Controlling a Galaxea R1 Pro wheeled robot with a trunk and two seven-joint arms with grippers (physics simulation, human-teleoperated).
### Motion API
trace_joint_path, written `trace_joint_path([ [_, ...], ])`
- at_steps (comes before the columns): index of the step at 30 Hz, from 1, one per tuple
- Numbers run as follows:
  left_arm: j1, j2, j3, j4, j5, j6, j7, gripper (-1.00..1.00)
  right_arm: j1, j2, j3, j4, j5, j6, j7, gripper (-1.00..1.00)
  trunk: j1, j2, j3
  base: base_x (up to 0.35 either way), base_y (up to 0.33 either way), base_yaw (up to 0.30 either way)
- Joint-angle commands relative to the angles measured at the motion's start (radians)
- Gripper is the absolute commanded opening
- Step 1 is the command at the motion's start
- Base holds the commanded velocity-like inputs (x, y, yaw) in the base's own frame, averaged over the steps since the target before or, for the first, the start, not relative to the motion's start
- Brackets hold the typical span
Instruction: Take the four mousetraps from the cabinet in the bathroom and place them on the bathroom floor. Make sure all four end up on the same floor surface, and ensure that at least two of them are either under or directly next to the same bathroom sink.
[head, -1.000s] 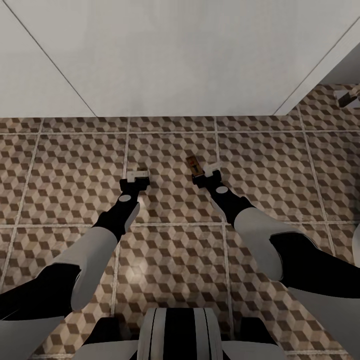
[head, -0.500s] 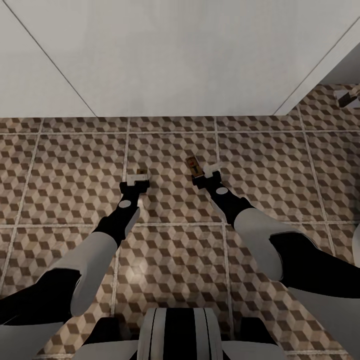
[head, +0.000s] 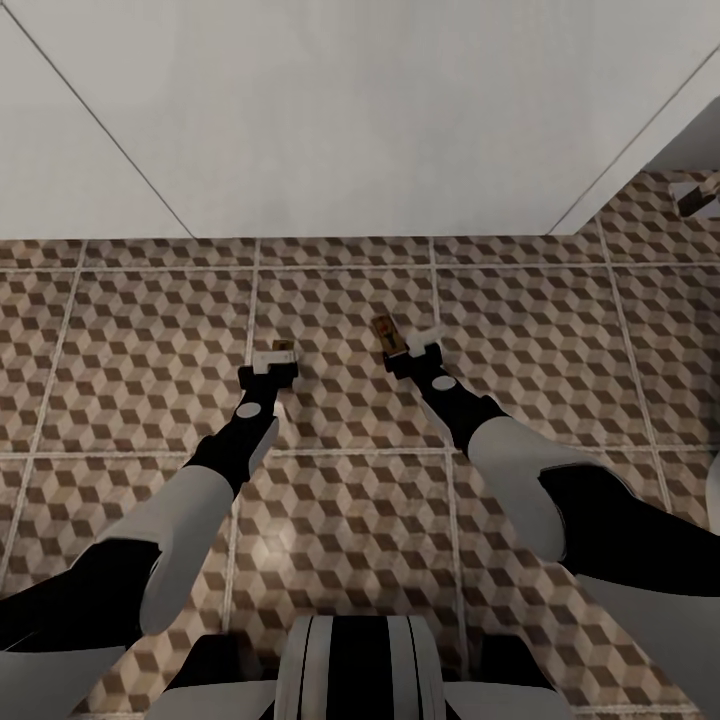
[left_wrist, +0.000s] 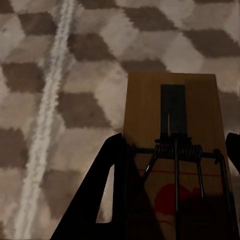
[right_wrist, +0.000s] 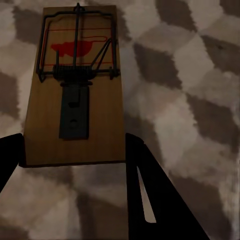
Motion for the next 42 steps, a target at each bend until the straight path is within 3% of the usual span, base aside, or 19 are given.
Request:
trace_joint_path([
  [1, 0.000, 0.000, -0.004, 0.001, -0.009, -0.001, 0.011, -1.00, -0.001, 0.000, 0.006, 0.002, -0.001, -0.002, -0.003, -1.00, 0.000, 0.000, 0.000, 0.118, 0.063, 0.000],
  [21, 0.000, 0.000, -0.004, 0.011, -0.009, -0.001, 0.011, -1.00, 0.000, 0.000, 0.006, 0.020, -0.001, -0.004, -0.003, -1.00, 0.000, 0.000, 0.000, 0.064, 0.033, 0.000],
  [33, 0.000, 0.000, -0.005, 0.011, -0.009, -0.001, 0.011, -1.00, 0.000, 0.000, 0.006, 0.021, -0.001, -0.004, -0.003, -1.00, 0.000, 0.000, 0.000, 0.274, 0.000, 0.000],
  [42, 0.000, 0.000, -0.004, 0.032, -0.009, -0.001, 0.011, -1.00, 0.000, 0.000, 0.006, 0.027, -0.001, -0.004, -0.003, -1.00, 0.000, 0.000, 0.000, 0.064, 0.000, 0.000],
])
